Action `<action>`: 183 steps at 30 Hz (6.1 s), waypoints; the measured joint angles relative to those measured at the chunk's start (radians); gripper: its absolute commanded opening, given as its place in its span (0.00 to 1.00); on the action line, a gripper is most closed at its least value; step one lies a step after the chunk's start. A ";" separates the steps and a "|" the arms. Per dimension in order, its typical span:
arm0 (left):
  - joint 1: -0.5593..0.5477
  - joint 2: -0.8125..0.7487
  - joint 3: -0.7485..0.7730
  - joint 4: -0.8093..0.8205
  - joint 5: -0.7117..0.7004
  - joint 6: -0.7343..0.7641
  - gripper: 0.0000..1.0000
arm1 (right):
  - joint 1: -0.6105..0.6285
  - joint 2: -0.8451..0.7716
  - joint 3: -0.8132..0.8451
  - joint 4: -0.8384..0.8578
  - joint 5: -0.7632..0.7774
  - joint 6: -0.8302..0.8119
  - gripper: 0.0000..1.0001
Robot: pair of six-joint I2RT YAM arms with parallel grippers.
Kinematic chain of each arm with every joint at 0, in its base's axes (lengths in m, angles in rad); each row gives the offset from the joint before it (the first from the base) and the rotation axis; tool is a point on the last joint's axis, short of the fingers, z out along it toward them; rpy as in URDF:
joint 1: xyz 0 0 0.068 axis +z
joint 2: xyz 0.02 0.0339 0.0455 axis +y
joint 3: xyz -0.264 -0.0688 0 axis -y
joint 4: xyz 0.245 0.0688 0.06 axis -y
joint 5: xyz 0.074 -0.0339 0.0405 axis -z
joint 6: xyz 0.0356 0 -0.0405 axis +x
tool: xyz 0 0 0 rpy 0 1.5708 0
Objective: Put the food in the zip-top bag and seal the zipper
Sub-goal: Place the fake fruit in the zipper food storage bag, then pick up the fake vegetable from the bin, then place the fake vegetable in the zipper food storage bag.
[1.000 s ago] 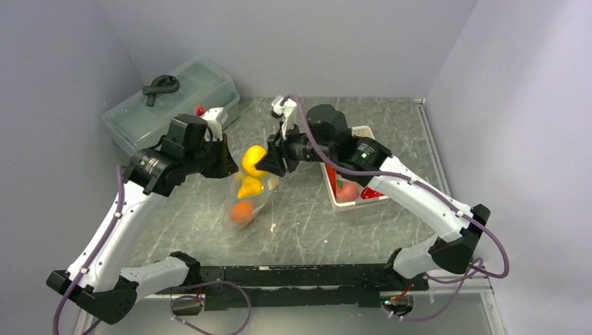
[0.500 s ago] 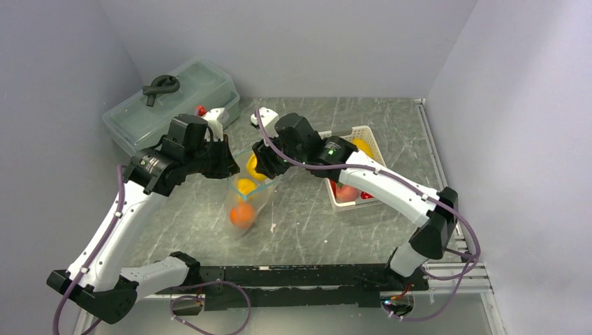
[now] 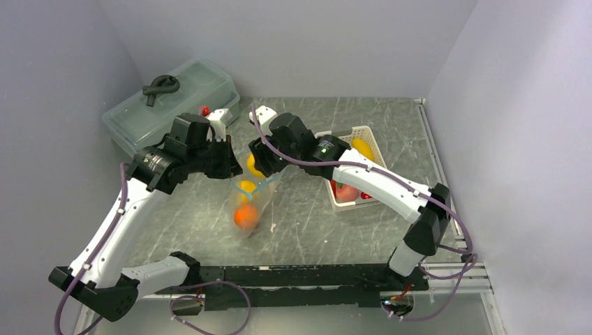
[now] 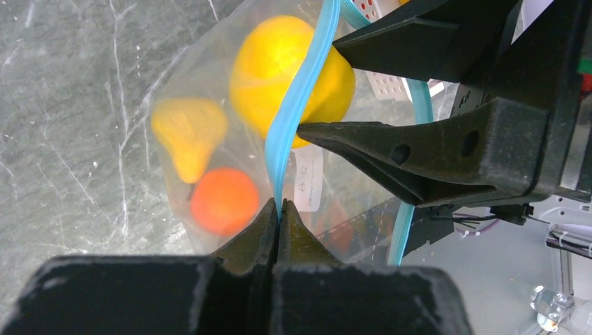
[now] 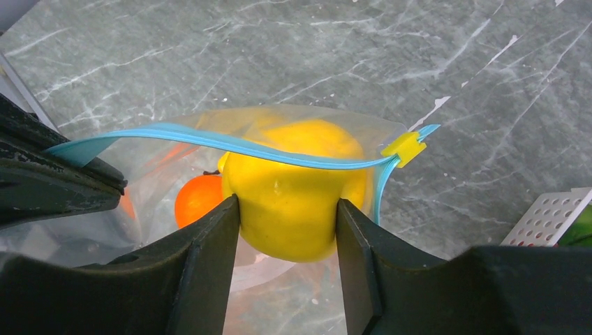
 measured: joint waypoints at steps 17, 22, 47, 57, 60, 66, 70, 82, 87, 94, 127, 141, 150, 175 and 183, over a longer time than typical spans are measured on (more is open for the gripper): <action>0.000 0.000 0.000 -0.003 0.033 0.000 0.00 | 0.000 -0.003 0.006 0.008 -0.049 0.013 0.67; 0.000 0.000 0.000 -0.007 0.032 0.000 0.00 | 0.000 -0.029 0.005 0.008 -0.061 0.017 0.67; 0.000 0.018 0.119 -0.122 -0.199 0.045 0.00 | -0.042 -0.316 -0.045 -0.005 0.242 -0.040 0.73; 0.001 0.018 0.127 -0.142 -0.241 0.060 0.00 | -0.293 -0.325 -0.180 -0.024 0.283 -0.019 0.65; 0.001 0.018 0.127 -0.142 -0.241 0.059 0.00 | -0.365 -0.323 -0.215 -0.026 0.273 0.007 0.62; 0.001 0.018 0.123 -0.140 -0.232 0.059 0.00 | -0.452 -0.288 -0.275 -0.015 0.216 0.064 0.59; 0.001 0.018 0.109 -0.136 -0.220 0.059 0.00 | -0.510 -0.234 -0.317 0.002 0.158 0.106 0.55; 0.001 0.010 0.093 -0.135 -0.205 0.059 0.00 | -0.606 -0.034 -0.341 0.063 0.018 0.189 0.50; 0.001 0.000 0.090 -0.135 -0.205 0.058 0.00 | -0.612 0.045 -0.332 0.070 -0.010 0.202 0.50; 0.001 -0.011 0.082 -0.137 -0.205 0.058 0.00 | -0.620 0.098 -0.332 0.080 -0.037 0.210 0.50; 0.001 -0.011 0.066 -0.134 -0.190 0.055 0.00 | -0.620 0.102 -0.536 0.225 -0.153 0.234 0.43; 0.001 -0.012 0.065 -0.133 -0.164 0.048 0.00 | -0.587 0.093 -0.575 0.161 -0.103 0.216 0.52; 0.001 -0.023 0.063 -0.133 -0.153 0.047 0.00 | -0.580 0.093 -0.574 0.156 -0.087 0.217 0.19; 0.001 -0.035 0.042 -0.119 -0.153 0.032 0.00 | -0.578 -0.132 -0.379 0.027 -0.008 0.207 0.15; 0.001 -0.034 0.040 -0.115 -0.153 0.032 0.00 | -0.578 -0.263 -0.347 -0.013 -0.229 0.205 0.16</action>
